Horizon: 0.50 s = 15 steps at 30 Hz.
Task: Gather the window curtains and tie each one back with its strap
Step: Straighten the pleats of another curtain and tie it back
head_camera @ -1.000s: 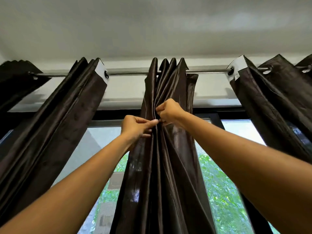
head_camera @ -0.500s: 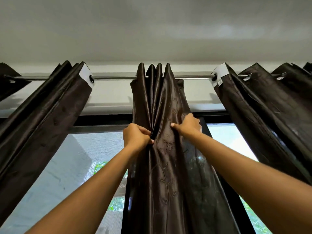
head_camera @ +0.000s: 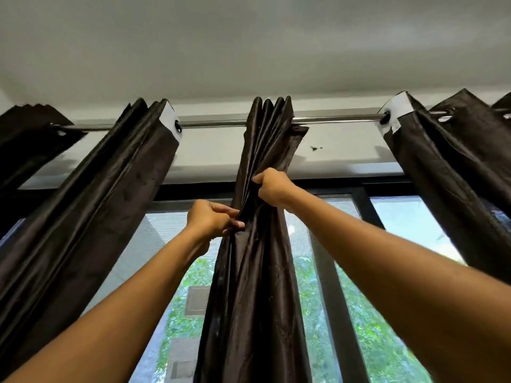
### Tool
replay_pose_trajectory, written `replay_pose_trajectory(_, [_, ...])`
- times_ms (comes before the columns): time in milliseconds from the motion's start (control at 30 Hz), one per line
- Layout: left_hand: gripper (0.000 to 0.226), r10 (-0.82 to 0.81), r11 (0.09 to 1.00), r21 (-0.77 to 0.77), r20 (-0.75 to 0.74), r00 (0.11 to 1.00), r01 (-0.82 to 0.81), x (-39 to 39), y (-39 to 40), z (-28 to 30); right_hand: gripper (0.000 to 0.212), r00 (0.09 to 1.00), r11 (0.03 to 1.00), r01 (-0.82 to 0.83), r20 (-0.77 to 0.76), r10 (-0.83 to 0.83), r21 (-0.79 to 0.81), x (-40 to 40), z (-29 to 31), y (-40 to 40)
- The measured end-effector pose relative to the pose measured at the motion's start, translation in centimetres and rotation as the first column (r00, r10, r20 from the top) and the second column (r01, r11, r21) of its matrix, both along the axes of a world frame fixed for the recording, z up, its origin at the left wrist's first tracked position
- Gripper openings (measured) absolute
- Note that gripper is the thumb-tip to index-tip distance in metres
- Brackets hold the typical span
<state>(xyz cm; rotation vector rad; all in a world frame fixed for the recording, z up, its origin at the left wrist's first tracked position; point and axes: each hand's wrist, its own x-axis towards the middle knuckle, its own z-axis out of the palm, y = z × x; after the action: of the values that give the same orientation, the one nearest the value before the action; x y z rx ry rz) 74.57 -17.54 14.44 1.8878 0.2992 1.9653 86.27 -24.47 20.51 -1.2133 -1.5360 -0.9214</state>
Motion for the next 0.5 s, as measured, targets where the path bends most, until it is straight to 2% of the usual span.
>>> replay_pose_trajectory(133, [0.023, -0.005, 0.999, 0.054, -0.022, 1.0, 0.006, 2.0, -1.6, 0.3, 0.042, 0.995, 0.999, 0.027, -0.095, -0.029, -0.021, 3.8, -1.5, -2.3])
replay_pose_trajectory(233, [0.029, 0.002, 0.996, 0.089, -0.043, 0.999, 0.002, 4.6, -2.5, 0.7, 0.046, 0.987, 1.0, -0.026, -0.159, 0.027, 0.004, 6.3, -3.0, -4.0])
replay_pose_trajectory(367, [0.03, -0.004, 0.995, 0.102, -0.033, 0.999, 0.007, 7.0, -3.2, 1.1, 0.027, 0.979, 0.994, -0.099, -0.184, 0.088, -0.054, 7.4, -3.9, -4.3])
replay_pose_trajectory(500, [0.026, 0.001, 0.996, 0.093, -0.002, 1.0, -0.001, 6.2, -3.3, 0.9, 0.02, 0.969, 0.99, -0.13, -0.219, 0.115, -0.052, 6.9, -5.0, -3.4])
